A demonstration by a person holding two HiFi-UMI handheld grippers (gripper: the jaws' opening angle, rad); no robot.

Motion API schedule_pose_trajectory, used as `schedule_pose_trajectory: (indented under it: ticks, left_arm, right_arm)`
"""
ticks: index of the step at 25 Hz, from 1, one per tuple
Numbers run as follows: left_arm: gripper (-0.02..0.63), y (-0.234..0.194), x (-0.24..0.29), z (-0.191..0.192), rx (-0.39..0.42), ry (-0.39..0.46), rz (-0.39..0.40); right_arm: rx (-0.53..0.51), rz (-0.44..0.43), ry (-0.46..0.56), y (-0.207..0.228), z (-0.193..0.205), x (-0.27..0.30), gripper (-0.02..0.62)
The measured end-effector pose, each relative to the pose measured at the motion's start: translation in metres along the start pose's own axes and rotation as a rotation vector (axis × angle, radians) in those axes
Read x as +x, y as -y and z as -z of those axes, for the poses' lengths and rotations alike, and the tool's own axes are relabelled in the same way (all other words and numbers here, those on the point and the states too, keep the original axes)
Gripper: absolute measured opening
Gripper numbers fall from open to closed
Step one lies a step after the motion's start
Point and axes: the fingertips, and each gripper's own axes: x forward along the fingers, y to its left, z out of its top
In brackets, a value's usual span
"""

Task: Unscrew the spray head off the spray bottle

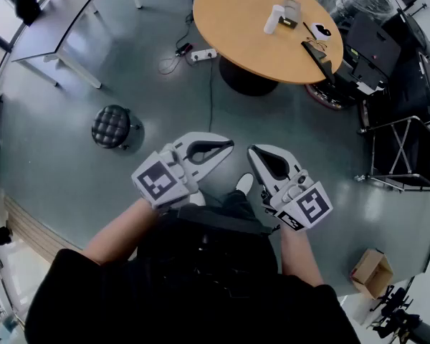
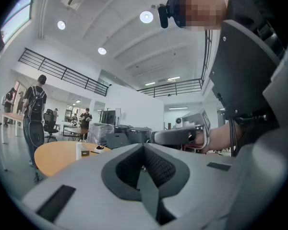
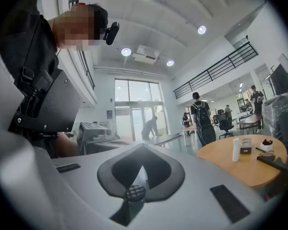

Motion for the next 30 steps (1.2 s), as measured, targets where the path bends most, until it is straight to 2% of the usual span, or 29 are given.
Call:
schedule_pose_trajectory:
  ticks: [5,18,30]
  left_arm:
    - [0.009,-0.010,0.035,-0.008,0.006,0.016,-0.036]
    - [0.009,-0.050,0.204,-0.012,-0.018,-0.037,-0.074]
    - [0.009,-0.081,0.317,-0.006,-0.028,-0.099,-0.127]
  right_arm:
    - [0.001,-0.018,0.004,0.033,-0.008,-0.012,-0.012]
    - [0.014,-0.078,0.026,0.193,-0.033,-0.067,-0.012]
    - [0.045,-0.137,0.031,0.310,-0.039,-0.101,-0.012]
